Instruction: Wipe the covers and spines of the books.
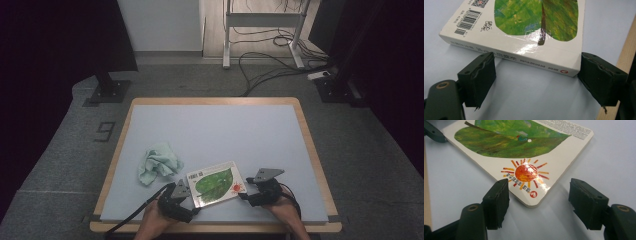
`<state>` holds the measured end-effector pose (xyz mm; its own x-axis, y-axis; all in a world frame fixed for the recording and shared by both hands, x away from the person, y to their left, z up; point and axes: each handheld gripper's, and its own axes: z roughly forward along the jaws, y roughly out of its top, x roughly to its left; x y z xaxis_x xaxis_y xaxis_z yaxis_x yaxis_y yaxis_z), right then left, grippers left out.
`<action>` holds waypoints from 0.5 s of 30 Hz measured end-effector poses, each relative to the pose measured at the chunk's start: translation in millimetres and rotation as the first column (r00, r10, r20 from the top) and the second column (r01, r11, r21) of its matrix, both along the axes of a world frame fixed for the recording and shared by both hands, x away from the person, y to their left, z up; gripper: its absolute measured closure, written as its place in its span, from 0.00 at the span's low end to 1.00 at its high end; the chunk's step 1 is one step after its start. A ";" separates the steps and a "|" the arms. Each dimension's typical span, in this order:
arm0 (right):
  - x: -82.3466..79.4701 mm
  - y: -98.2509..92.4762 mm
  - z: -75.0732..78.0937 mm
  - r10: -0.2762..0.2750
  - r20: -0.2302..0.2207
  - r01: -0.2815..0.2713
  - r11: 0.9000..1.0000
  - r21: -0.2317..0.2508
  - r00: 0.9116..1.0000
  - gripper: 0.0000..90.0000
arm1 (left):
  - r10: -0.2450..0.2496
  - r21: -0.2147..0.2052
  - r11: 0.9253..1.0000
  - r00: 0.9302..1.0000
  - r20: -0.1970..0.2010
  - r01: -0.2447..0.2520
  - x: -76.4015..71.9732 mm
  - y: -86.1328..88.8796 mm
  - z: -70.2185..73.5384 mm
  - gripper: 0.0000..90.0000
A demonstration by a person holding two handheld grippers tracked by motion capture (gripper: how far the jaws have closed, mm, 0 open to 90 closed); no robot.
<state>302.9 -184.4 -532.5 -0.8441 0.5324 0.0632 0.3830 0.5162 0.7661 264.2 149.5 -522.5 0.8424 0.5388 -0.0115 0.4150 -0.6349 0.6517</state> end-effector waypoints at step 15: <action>26.3 9.9 -0.4 -0.062 0.007 0.062 0.998 -0.003 0.998 0.33 | 0.052 -0.011 0.999 0.999 0.011 -0.052 25.1 8.2 -0.5 0.18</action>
<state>329.2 -174.5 -532.9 -0.8100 0.5837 0.0559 0.4089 0.4940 0.7673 289.3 157.8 -523.0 0.8132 0.5819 -0.0080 0.4398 -0.6055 0.6633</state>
